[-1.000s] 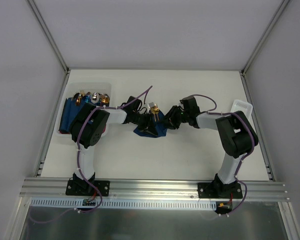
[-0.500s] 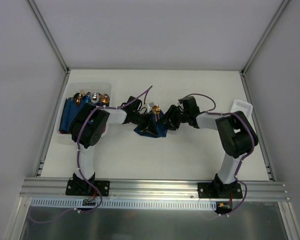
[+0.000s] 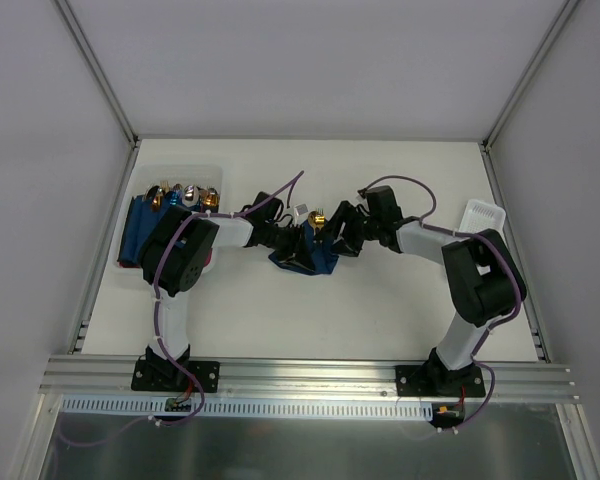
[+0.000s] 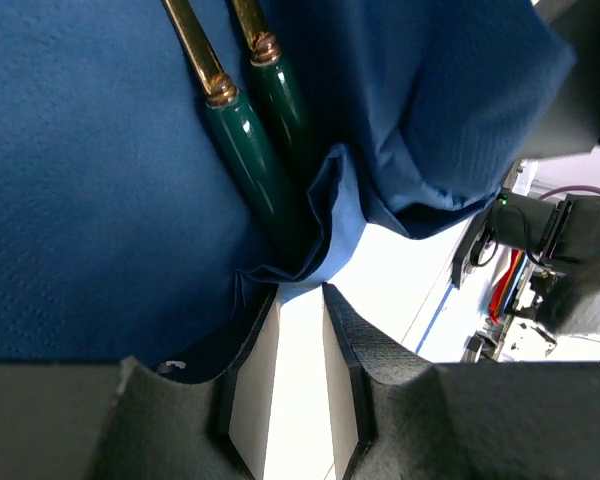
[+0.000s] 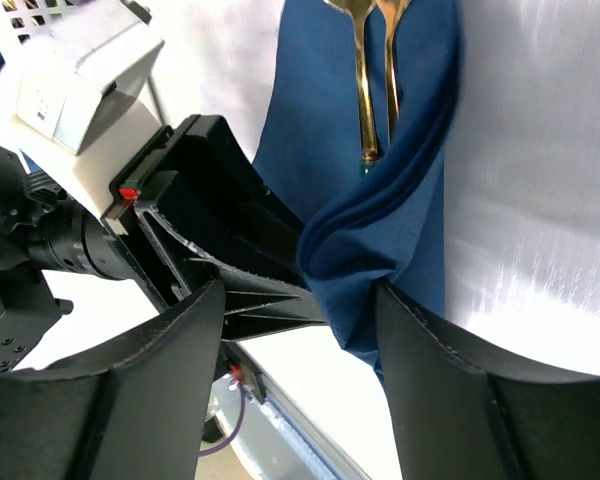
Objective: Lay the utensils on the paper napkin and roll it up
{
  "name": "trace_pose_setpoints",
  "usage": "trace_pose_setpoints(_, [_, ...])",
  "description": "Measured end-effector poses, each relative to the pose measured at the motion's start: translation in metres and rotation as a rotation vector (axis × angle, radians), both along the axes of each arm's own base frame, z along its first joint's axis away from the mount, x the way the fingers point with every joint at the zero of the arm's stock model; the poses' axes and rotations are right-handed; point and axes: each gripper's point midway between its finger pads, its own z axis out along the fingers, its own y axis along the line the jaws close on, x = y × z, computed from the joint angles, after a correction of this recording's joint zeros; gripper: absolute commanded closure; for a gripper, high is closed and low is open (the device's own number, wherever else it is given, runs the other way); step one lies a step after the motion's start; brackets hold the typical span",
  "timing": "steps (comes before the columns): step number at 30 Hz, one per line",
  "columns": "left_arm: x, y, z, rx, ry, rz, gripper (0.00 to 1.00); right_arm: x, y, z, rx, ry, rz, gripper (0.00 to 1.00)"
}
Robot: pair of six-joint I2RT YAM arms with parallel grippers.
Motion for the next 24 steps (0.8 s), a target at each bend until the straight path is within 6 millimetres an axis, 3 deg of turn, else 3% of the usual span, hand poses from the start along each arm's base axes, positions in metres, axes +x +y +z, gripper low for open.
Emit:
trace_pose_setpoints(12, [0.0,0.0,0.0,0.0,-0.003,-0.002,0.75,0.001,-0.014,-0.013,-0.121,-0.016,0.014,0.33])
trace_pose_setpoints(24, [0.0,0.0,0.0,0.0,-0.003,-0.002,0.75,-0.005,-0.043,-0.034,-0.236,0.047,-0.019,0.33])
